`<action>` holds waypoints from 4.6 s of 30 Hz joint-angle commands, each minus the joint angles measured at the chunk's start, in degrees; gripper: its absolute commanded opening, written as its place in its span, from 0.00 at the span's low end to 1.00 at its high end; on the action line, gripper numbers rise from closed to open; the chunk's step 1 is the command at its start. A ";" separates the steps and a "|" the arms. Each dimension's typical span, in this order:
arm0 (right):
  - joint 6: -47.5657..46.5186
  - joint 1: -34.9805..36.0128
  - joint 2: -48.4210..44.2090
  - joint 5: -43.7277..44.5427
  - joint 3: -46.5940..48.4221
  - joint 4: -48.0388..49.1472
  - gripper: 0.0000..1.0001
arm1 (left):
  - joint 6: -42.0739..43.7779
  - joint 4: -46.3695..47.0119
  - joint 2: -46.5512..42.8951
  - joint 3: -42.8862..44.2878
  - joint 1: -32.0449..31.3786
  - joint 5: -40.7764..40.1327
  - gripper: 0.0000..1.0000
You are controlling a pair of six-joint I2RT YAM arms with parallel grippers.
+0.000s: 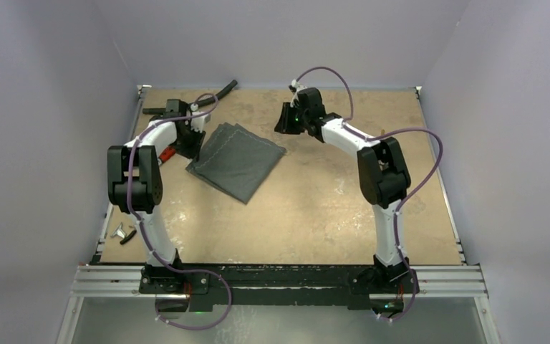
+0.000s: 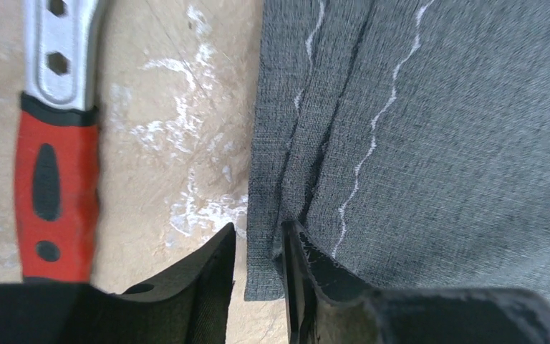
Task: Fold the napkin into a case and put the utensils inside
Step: Move the square-folded napkin to the center of the board, then pick up the top corner of the square-folded napkin from the center of the board, then fold the top corner of the square-folded napkin at the center of the board.
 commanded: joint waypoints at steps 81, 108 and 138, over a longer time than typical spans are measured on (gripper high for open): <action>-7.71 1.92 4.89 -23.76 -3.65 10.19 0.19 | -12.68 -0.02 14.42 16.08 -12.71 19.47 0.40; -12.40 8.31 -2.07 -14.64 -3.46 11.23 0.01 | -11.54 0.19 12.65 13.27 -12.64 18.89 0.36; -20.05 19.97 -22.91 -8.53 -28.76 9.46 0.00 | -6.99 -9.93 5.23 16.63 -8.87 17.33 0.42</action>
